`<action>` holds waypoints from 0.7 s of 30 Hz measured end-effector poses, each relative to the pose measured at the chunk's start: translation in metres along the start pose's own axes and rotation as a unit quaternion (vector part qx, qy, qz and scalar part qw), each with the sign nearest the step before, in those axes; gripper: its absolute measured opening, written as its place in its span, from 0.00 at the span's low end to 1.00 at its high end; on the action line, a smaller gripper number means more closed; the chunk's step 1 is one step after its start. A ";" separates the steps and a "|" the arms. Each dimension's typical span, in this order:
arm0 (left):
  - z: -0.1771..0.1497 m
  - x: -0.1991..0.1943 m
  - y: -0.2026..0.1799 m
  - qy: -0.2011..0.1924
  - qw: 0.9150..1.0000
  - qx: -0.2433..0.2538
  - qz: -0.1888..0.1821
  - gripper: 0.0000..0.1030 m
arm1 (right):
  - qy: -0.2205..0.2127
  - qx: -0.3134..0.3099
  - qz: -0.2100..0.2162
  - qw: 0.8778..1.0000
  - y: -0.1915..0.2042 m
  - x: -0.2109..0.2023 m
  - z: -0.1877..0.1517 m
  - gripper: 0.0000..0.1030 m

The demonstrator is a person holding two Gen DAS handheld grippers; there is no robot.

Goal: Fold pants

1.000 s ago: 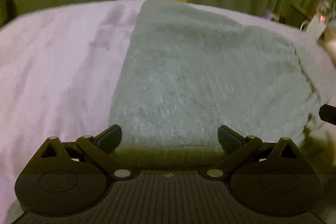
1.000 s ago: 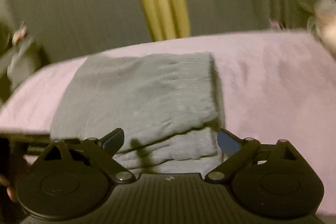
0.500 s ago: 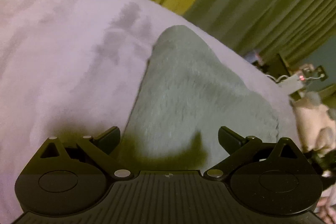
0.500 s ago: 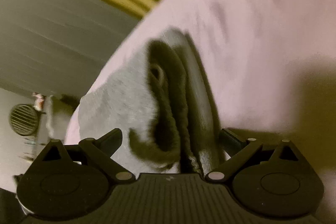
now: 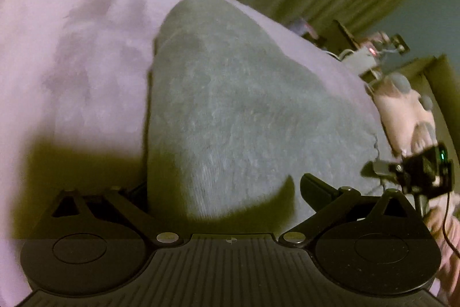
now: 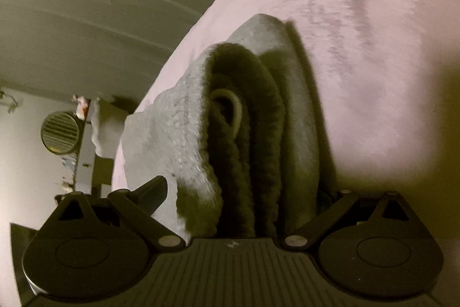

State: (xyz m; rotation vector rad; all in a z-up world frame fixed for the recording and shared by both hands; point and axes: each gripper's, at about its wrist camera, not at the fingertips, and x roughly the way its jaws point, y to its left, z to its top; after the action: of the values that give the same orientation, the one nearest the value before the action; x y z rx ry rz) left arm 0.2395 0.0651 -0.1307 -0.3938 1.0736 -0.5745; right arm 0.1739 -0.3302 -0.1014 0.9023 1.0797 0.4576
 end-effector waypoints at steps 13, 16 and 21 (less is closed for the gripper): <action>0.003 0.005 -0.006 -0.032 0.999 -0.021 -0.002 0.55 | 0.012 -0.012 -0.022 1.000 0.025 0.018 0.007 0.96; -0.003 -0.002 -0.020 -0.038 0.999 -0.004 0.019 0.38 | 0.010 -0.061 -0.077 0.995 0.051 0.029 0.002 0.96; 0.005 -0.013 -0.037 -0.058 0.998 0.014 0.021 0.34 | -0.025 -0.082 -0.068 0.994 0.072 0.016 0.001 0.59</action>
State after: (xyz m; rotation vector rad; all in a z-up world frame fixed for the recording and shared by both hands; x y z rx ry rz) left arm 0.2300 0.0440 -0.0986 -0.3760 0.9599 -0.5230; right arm 0.1883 -0.2783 -0.0518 0.6878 1.0346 0.4009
